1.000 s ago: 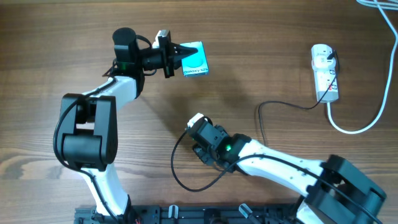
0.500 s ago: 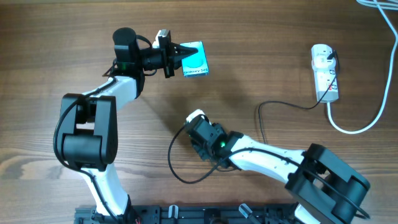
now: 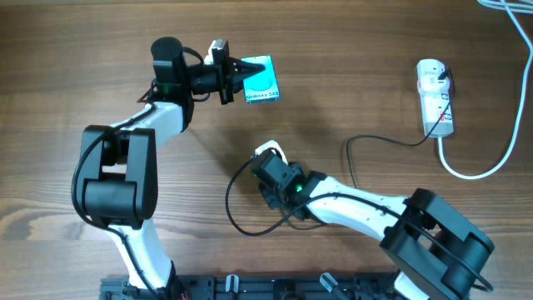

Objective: Plug charger to phone and switch on socket

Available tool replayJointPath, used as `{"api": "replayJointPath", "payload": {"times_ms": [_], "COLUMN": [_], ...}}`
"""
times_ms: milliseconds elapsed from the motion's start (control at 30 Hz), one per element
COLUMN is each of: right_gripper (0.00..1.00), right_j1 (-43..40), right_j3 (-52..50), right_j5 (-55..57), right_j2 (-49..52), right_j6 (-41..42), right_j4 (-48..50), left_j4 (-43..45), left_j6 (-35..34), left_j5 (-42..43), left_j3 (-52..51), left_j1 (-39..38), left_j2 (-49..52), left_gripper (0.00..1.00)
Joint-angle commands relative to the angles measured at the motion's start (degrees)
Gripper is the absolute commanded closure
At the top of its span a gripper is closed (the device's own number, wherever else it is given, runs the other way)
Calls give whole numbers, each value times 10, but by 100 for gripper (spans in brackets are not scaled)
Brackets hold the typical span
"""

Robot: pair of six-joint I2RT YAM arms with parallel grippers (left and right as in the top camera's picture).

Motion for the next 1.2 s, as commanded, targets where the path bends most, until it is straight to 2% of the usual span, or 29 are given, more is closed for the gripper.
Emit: {"api": "replayJointPath", "payload": {"times_ms": [0, 233, 367, 667, 800, 900, 1033, 1133, 1167], "right_gripper": [96, 96, 96, 96, 96, 96, 96, 96, 74], "right_j1": [-4, -39, -83, -210, -246, -267, -292, -297, -292], "right_j3": [-16, 1, 3, 3, 3, 3, -1, -1, -1], "right_j5": [3, -58, -113, -356, -443, -506, -526, -500, -485], "right_j2": [32, 24, -22, -157, -187, -192, -192, -192, -192], "right_j6": [8, 38, 35, 6, -9, -9, -9, -27, -33], "right_j4": [-17, -28, -56, -71, -72, -74, -87, -98, -101], "left_j4": [4, 4, 4, 4, 4, 4, 4, 4, 4], "left_j6": [12, 14, 32, 74, 82, 118, 127, 134, 134], "left_j5": [12, 12, 11, 11, 11, 13, 8, 3, -2], "left_j3": [12, 12, 12, 12, 12, 12, 12, 12, 12], "left_j1": [1, 1, 1, 0, -4, -14, -26, -25, -23], "left_j2": [6, 6, 6, 6, 6, 6, 6, 6, 6], "left_gripper": [96, 96, 96, 96, 96, 96, 96, 96, 96]}}
